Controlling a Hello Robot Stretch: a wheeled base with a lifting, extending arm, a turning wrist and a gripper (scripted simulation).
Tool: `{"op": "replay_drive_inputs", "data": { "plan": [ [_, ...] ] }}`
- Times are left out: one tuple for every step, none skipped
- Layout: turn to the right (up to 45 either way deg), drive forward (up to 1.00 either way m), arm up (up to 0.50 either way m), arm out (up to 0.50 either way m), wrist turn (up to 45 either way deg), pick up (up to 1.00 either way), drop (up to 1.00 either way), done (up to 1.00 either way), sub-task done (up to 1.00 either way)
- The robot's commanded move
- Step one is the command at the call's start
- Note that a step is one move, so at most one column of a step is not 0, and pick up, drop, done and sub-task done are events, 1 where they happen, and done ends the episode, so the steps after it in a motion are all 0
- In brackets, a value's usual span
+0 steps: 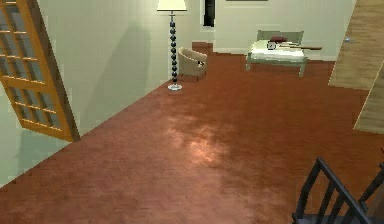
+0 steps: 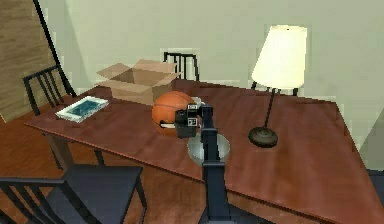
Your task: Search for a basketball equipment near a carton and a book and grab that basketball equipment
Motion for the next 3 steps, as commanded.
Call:
{"op": "replay_drive_inputs", "data": {
  "plan": [
    [0.0, 0.0, 0.0, 0.0, 0.0, 1.0, 0.0, 0.0, 0.0],
    [0.0, 0.0, 0.1, 0.0, 0.0, 0.0, 0.0, 0.0, 0.0],
    [0.0, 0.0, 0.0, 0.0, 0.0, 0.0, 0.0, 1.0, 0.0]
  ]
}}
